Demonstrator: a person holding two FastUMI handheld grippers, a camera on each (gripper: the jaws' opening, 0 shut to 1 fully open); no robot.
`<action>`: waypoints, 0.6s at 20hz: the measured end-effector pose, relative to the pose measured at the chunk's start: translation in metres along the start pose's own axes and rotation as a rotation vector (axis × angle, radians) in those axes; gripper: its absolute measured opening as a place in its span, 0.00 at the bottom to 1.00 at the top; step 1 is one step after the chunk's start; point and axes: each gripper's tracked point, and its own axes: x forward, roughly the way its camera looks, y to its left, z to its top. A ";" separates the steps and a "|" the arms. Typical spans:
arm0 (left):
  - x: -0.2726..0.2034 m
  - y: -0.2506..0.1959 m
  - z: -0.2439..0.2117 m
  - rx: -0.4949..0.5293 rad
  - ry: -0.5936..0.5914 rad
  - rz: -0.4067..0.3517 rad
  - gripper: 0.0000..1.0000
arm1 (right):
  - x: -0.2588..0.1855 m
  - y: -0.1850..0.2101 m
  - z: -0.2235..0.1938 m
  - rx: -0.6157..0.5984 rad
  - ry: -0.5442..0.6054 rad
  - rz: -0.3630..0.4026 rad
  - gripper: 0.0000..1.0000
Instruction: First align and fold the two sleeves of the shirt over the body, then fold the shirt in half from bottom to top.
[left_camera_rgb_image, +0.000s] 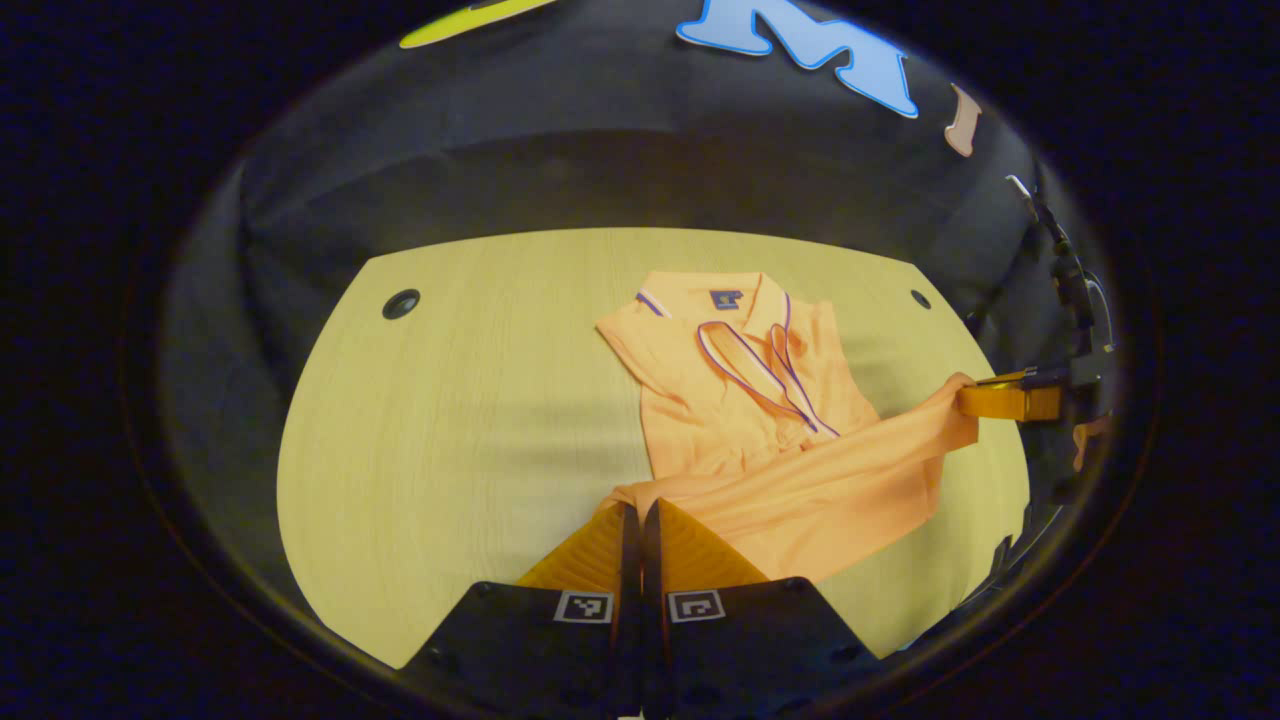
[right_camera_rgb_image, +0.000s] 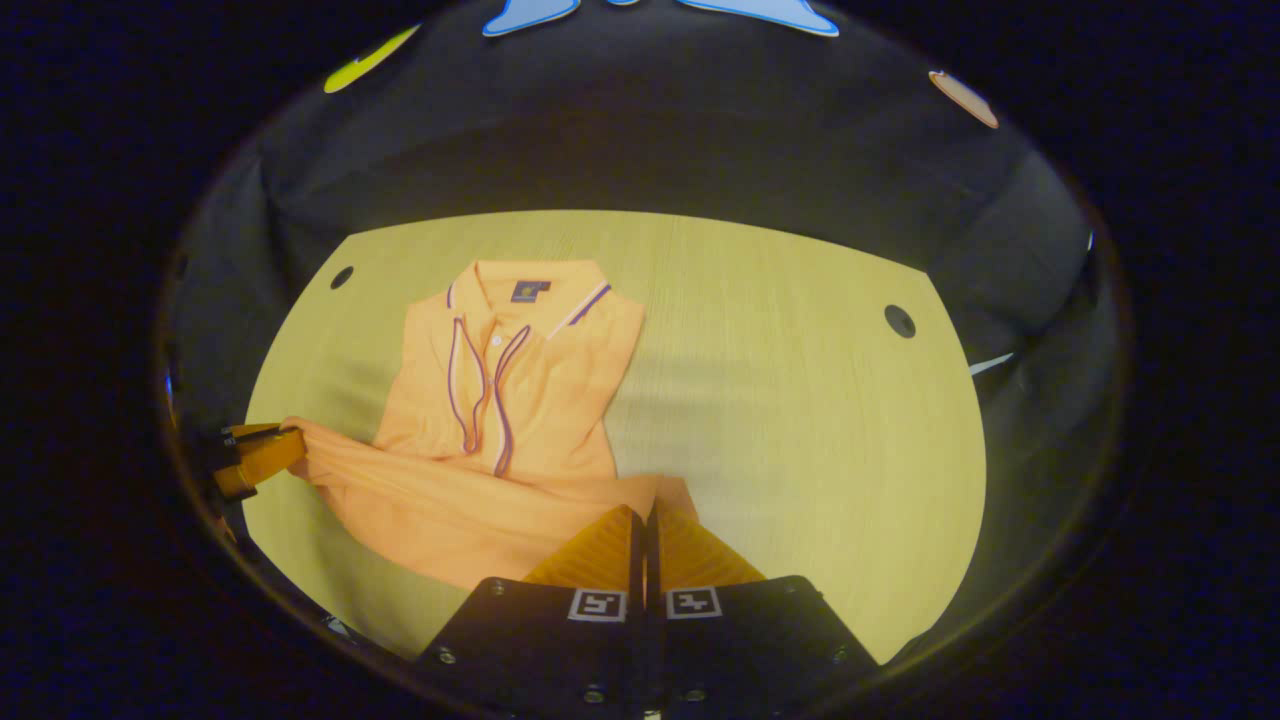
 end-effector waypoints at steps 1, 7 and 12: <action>0.004 0.000 0.011 0.005 -0.008 -0.001 0.06 | 0.005 0.001 0.011 0.014 -0.011 0.002 0.00; 0.031 -0.003 0.070 0.028 -0.052 -0.016 0.06 | 0.030 -0.006 0.063 0.091 -0.066 0.007 0.00; 0.059 -0.002 0.113 0.023 -0.092 -0.027 0.06 | 0.050 -0.011 0.110 0.104 -0.139 -0.006 0.00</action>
